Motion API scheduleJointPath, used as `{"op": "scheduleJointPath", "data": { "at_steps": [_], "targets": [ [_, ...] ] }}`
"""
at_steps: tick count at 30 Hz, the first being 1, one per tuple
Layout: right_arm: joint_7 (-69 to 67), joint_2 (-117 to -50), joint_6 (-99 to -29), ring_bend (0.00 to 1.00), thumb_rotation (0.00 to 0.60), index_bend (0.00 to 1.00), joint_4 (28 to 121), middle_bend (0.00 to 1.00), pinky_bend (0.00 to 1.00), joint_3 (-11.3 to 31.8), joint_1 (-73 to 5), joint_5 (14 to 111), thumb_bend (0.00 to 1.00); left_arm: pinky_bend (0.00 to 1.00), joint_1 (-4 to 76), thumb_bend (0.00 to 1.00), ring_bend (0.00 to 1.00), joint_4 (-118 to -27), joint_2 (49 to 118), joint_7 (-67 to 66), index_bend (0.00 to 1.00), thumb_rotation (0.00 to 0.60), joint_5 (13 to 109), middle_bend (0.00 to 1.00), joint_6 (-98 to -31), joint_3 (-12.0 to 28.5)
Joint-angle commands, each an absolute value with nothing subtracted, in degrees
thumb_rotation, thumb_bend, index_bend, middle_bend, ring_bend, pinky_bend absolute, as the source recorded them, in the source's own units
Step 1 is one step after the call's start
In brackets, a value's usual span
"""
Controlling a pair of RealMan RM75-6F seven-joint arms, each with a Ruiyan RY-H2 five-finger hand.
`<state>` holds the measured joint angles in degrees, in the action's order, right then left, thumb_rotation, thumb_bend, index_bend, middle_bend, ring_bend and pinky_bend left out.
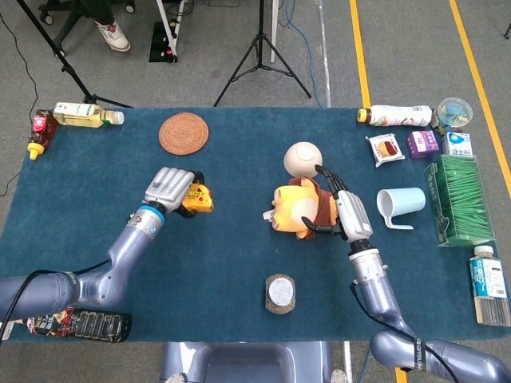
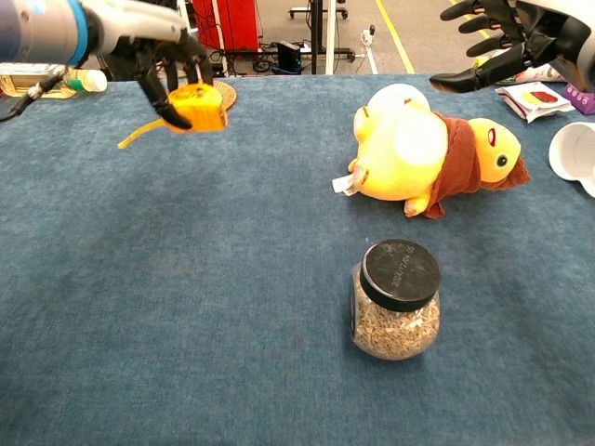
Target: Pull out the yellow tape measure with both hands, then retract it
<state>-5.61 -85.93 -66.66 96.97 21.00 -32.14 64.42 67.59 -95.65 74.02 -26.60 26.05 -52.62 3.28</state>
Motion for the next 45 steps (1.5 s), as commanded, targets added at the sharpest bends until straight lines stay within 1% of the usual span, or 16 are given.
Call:
{"op": "scheduleJointPath", "data": {
  "at_steps": [1, 9, 11, 12, 14, 16, 18, 21, 24, 28, 30, 32, 34, 37, 41, 45],
  "targets": [
    [-6.22, -85.66, -66.93, 0.10, 0.600, 0.06, 96.87, 0.11, 0.13, 20.88, -31.84, 64.76, 0.25, 0.40, 64.38, 0.26, 0.35, -94.34, 75.81, -25.17, 0.55, 0.600, 29.01, 0.45, -54.09, 1.35],
    [-6.52, -85.08, -66.99, 0.10, 0.600, 0.06, 96.61, 0.11, 0.13, 20.59, -31.53, 64.75, 0.25, 0.38, 60.38, 0.26, 0.35, -91.37, 78.11, -24.79, 0.55, 0.600, 31.25, 0.45, -54.14, -0.31],
    [-6.35, -84.76, -66.93, 0.10, 0.600, 0.05, 96.76, 0.11, 0.13, 20.61, -31.51, 64.61, 0.25, 0.36, 59.52, 0.24, 0.32, -90.68, 78.42, -25.13, 0.55, 0.600, 31.52, 0.45, -53.98, -0.72],
    [-6.23, -84.70, -67.00, 0.10, 0.600, 0.05, 96.82, 0.11, 0.13, 20.61, -31.52, 64.65, 0.25, 0.34, 59.35, 0.22, 0.28, -90.63, 78.24, -25.61, 0.52, 0.600, 31.25, 0.42, -53.74, -0.92],
    [-6.11, -84.57, -67.07, 0.10, 0.600, 0.05, 96.97, 0.11, 0.13, 20.62, -31.52, 64.63, 0.25, 0.31, 59.03, 0.19, 0.19, -90.86, 77.79, -26.29, 0.43, 0.600, 31.07, 0.34, -53.50, -0.89],
    [-6.04, -84.46, -67.07, 0.10, 0.600, 0.05, 97.01, 0.11, 0.13, 20.62, -31.55, 64.66, 0.25, 0.27, 58.52, 0.16, 0.09, -91.23, 77.41, -26.32, 0.31, 0.600, 31.47, 0.22, -53.71, -0.69],
    [-5.90, -84.44, -67.26, 0.10, 0.600, 0.04, 96.91, 0.11, 0.13, 20.61, -31.57, 64.80, 0.25, 0.24, 57.74, 0.15, 0.03, -91.79, 76.91, -26.11, 0.22, 0.600, 32.49, 0.16, -54.16, -0.52],
    [-5.63, -84.25, -67.41, 0.10, 0.600, 0.05, 96.92, 0.11, 0.13, 20.51, -31.58, 65.05, 0.25, 0.22, 56.50, 0.14, 0.00, -92.54, 76.29, -25.64, 0.14, 0.600, 34.27, 0.09, -55.00, -0.27],
    [-4.94, -83.94, -67.71, 0.10, 0.600, 0.04, 96.90, 0.11, 0.13, 20.35, -31.56, 65.38, 0.25, 0.21, 54.97, 0.14, 0.00, -93.60, 75.37, -24.70, 0.11, 0.600, 36.40, 0.07, -56.63, 0.23],
    [-3.29, -83.32, -68.32, 0.10, 0.600, 0.05, 96.43, 0.12, 0.13, 19.91, -31.47, 66.03, 0.25, 0.20, 52.01, 0.14, 0.00, -95.37, 73.94, -22.66, 0.11, 0.600, 40.01, 0.07, -60.88, 1.15],
    [-1.84, -83.02, -69.02, 0.11, 0.600, 0.08, 95.89, 0.13, 0.13, 19.53, -31.39, 66.73, 0.25, 0.20, 49.72, 0.14, 0.00, -96.18, 73.29, -21.19, 0.13, 0.600, 43.24, 0.07, -64.65, 1.41],
    [0.60, -82.55, -69.92, 0.12, 0.600, 0.12, 95.21, 0.15, 0.13, 18.82, -31.28, 67.77, 0.25, 0.22, 46.89, 0.14, 0.00, -97.33, 72.18, -19.53, 0.18, 0.600, 46.72, 0.08, -68.95, 1.31],
    [2.86, -82.05, -70.23, 0.14, 0.600, 0.15, 94.76, 0.18, 0.14, 18.11, -31.21, 68.21, 0.25, 0.24, 44.75, 0.14, 0.03, -98.05, 71.30, -18.30, 0.28, 0.600, 49.22, 0.12, -71.43, 0.99],
    [6.66, -81.00, -70.94, 0.16, 0.600, 0.19, 93.83, 0.20, 0.15, 16.87, -30.87, 68.98, 0.25, 0.27, 40.71, 0.15, 0.07, -98.90, 69.47, -16.59, 0.36, 0.600, 52.50, 0.17, -75.95, 0.24],
    [11.44, -80.01, -72.45, 0.19, 0.600, 0.24, 92.54, 0.24, 0.18, 15.01, -29.87, 69.86, 0.25, 0.28, 35.38, 0.15, 0.08, -99.32, 67.85, -14.15, 0.39, 0.600, 56.93, 0.21, -81.56, -1.14],
    [13.11, -78.87, -73.41, 0.21, 0.600, 0.26, 92.68, 0.25, 0.18, 13.08, -28.19, 70.39, 0.25, 0.28, 29.31, 0.15, 0.09, -99.81, 66.30, -10.97, 0.42, 0.600, 60.68, 0.23, -86.66, -2.63]
  ]
}}
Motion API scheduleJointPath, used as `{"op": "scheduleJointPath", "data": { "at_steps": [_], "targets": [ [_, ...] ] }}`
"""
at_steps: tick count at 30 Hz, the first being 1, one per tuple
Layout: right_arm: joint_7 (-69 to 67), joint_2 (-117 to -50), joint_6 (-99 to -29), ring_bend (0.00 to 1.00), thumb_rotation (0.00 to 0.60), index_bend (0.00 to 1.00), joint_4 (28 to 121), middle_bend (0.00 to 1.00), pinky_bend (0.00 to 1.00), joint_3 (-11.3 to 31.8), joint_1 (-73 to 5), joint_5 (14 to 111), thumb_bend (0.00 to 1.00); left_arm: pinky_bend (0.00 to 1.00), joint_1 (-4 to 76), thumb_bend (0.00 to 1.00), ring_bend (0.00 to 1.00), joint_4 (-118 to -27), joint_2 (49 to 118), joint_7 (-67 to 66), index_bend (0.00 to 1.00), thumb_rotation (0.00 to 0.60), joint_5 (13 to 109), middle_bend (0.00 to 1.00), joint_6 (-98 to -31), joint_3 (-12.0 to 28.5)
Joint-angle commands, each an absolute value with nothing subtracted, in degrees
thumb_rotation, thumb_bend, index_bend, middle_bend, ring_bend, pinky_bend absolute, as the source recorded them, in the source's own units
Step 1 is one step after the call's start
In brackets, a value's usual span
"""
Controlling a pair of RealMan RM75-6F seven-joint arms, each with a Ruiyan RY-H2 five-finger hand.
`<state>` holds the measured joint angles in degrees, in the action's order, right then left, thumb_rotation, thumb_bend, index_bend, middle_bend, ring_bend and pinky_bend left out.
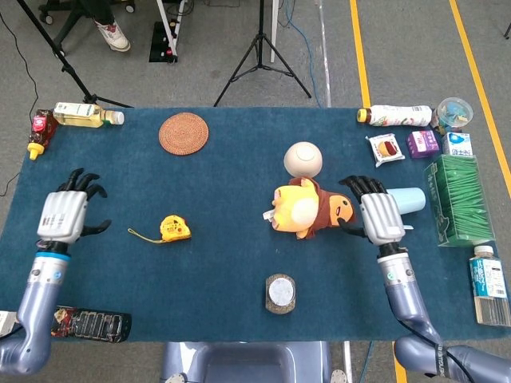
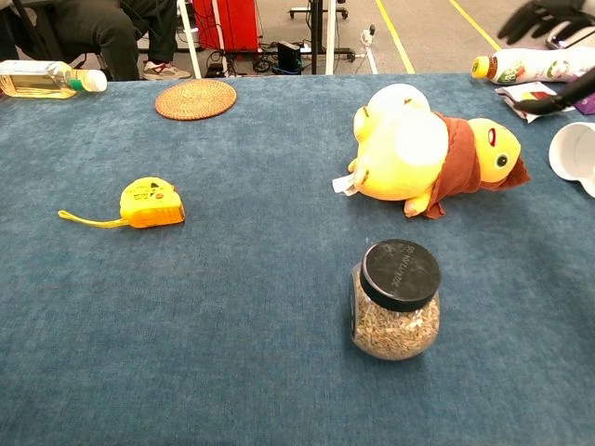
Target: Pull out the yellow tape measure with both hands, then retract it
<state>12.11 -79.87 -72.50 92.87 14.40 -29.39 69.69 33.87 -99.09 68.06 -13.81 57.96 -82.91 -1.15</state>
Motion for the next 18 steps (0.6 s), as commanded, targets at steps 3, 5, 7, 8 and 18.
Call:
{"op": "scheduleJointPath", "data": {
  "at_steps": [3, 5, 7, 8, 18],
  "targets": [
    [13.29, -78.22, -74.21, 0.22, 0.600, 0.28, 92.95, 0.26, 0.19, 12.31, -27.22, 70.93, 0.25, 0.29, 26.71, 0.15, 0.10, -99.86, 65.69, -10.00, 0.43, 0.600, 61.81, 0.25, -88.48, -3.13],
    [13.74, -76.85, -75.53, 0.23, 0.600, 0.28, 93.85, 0.27, 0.19, 11.27, -25.48, 71.05, 0.25, 0.29, 23.15, 0.15, 0.10, -100.57, 64.65, -7.89, 0.43, 0.600, 62.39, 0.25, -90.14, -4.10],
    [14.37, -75.78, -76.25, 0.24, 0.600, 0.29, 94.72, 0.28, 0.19, 10.59, -24.35, 70.94, 0.25, 0.29, 21.19, 0.15, 0.10, -100.86, 63.77, -5.95, 0.43, 0.600, 63.05, 0.25, -90.37, -4.56],
    [14.47, -75.23, -76.77, 0.24, 0.600, 0.29, 95.29, 0.28, 0.19, 10.27, -23.60, 70.82, 0.25, 0.29, 20.04, 0.15, 0.10, -100.72, 63.37, -5.01, 0.43, 0.600, 63.53, 0.25, -90.67, -4.69],
    [11.85, -73.78, -83.85, 0.25, 0.600, 0.35, 97.14, 0.31, 0.20, 8.10, -17.36, 73.71, 0.28, 0.29, 12.88, 0.15, 0.13, -99.67, 63.87, -2.35, 0.43, 0.600, 68.94, 0.28, -93.85, -4.84]
  ]
}}
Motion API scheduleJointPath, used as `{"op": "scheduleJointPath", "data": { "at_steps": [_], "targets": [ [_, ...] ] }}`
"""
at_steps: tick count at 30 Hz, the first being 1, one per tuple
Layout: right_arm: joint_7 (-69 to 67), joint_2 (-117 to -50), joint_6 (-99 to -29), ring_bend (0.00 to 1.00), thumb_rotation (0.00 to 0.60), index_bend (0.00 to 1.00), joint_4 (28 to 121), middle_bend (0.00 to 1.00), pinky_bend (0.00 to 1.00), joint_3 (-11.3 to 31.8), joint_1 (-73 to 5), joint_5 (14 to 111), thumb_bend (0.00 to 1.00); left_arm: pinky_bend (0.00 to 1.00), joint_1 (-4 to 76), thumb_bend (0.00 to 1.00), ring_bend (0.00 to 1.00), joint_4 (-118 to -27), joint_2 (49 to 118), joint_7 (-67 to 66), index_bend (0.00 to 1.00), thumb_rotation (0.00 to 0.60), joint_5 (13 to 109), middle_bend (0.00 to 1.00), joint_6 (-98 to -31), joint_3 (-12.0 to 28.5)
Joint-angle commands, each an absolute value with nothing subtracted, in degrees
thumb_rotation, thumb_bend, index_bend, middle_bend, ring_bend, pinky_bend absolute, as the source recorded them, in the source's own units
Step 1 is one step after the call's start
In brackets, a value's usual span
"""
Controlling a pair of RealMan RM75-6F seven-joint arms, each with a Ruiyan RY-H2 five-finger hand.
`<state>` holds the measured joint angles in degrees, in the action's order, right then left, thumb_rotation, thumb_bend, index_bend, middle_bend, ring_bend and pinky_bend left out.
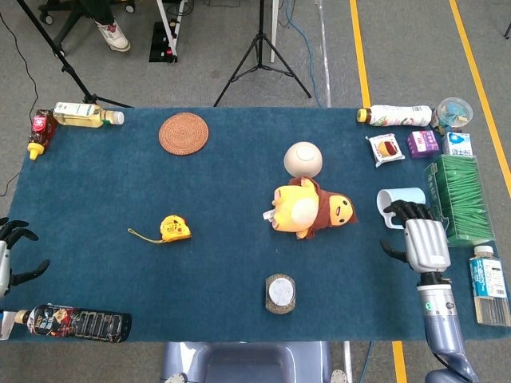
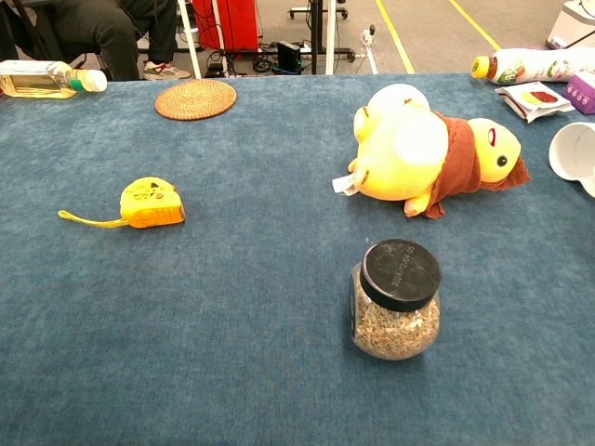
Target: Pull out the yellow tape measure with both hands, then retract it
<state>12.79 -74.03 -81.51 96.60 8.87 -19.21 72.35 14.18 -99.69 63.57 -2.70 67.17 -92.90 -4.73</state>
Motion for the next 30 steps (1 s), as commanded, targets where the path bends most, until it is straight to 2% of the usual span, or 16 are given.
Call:
{"op": "scheduleJointPath", "data": {
  "at_steps": [1, 9, 19, 30],
  "targets": [
    [11.64, -73.78, -84.69, 0.25, 0.600, 0.35, 97.16, 0.31, 0.20, 7.83, -16.69, 74.15, 0.28, 0.29, 12.37, 0.15, 0.13, -99.78, 64.01, -2.44, 0.43, 0.600, 69.60, 0.28, -94.15, -4.89],
    [10.80, -73.28, -88.16, 0.27, 0.600, 0.38, 97.74, 0.33, 0.20, 6.49, -13.44, 76.45, 0.29, 0.29, 9.99, 0.15, 0.14, -99.94, 64.82, -3.77, 0.43, 0.600, 73.21, 0.29, -94.63, -5.13],
    [10.68, -71.83, -89.38, 0.27, 0.600, 0.39, 97.95, 0.34, 0.21, 4.50, -11.03, 79.77, 0.29, 0.29, 8.02, 0.15, 0.14, -100.15, 65.87, -4.78, 0.44, 0.600, 78.20, 0.30, -95.31, -4.81],
    [9.39, -71.02, -89.47, 0.27, 0.600, 0.39, 97.74, 0.34, 0.20, 3.56, -9.48, 82.30, 0.29, 0.29, 8.48, 0.15, 0.14, -102.00, 66.21, -6.61, 0.45, 0.600, 83.64, 0.30, -91.97, -4.95]
  ]
}}
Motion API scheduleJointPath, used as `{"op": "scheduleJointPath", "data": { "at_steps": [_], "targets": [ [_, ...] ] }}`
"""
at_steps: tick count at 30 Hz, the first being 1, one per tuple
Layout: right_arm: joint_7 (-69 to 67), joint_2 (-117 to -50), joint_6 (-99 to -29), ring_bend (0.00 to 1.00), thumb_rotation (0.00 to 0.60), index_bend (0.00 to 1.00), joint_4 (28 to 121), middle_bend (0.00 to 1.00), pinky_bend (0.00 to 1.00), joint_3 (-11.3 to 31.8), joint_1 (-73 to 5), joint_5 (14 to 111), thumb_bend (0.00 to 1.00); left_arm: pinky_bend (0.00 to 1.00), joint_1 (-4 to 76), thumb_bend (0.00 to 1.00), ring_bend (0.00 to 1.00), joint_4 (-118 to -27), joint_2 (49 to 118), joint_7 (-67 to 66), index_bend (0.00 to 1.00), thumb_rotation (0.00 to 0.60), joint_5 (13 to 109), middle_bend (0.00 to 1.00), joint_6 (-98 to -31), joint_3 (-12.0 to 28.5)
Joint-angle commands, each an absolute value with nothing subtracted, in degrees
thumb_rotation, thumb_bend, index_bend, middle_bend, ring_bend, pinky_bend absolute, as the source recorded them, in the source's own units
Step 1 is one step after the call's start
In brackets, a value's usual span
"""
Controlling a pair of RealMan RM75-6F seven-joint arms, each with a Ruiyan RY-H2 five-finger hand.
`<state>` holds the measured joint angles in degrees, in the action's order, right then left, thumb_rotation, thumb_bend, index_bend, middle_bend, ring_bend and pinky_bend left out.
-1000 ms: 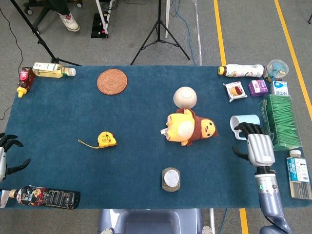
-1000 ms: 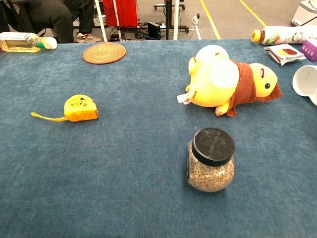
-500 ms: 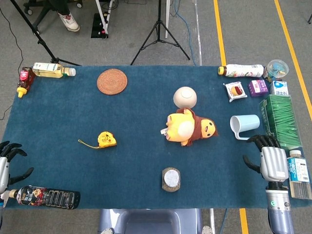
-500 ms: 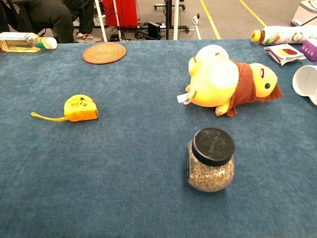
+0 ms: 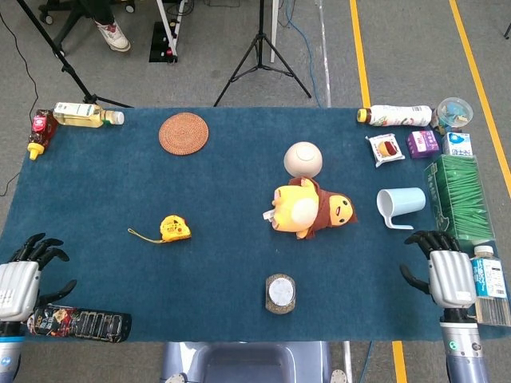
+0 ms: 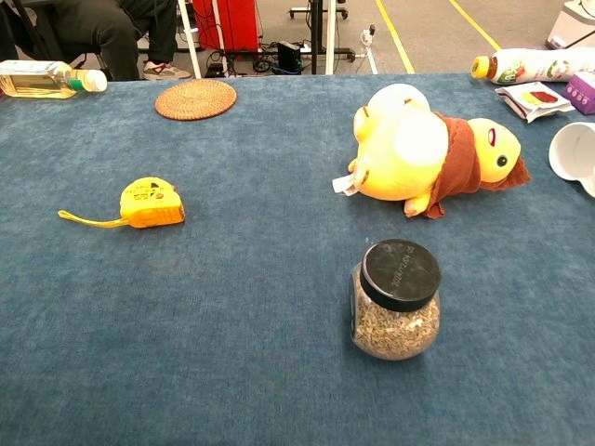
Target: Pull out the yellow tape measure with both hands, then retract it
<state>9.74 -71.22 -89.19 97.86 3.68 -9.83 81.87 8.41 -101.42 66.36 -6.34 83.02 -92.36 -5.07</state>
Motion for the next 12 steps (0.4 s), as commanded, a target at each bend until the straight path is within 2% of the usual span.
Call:
{"op": "scheduleJointPath", "data": {
  "at_steps": [1, 12],
  "targets": [
    [9.22, -70.96, -89.59, 0.27, 0.600, 0.39, 97.71, 0.34, 0.21, 3.52, -9.31, 82.46, 0.29, 0.29, 8.50, 0.15, 0.14, -102.27, 66.15, -6.78, 0.45, 0.600, 83.97, 0.30, -91.89, -4.88],
    [5.99, -70.91, -89.98, 0.27, 0.600, 0.39, 96.26, 0.34, 0.21, 3.42, -7.92, 83.91, 0.29, 0.29, 7.37, 0.15, 0.14, -105.04, 65.02, -9.14, 0.45, 0.600, 86.05, 0.30, -91.47, -4.53]
  ]
}}
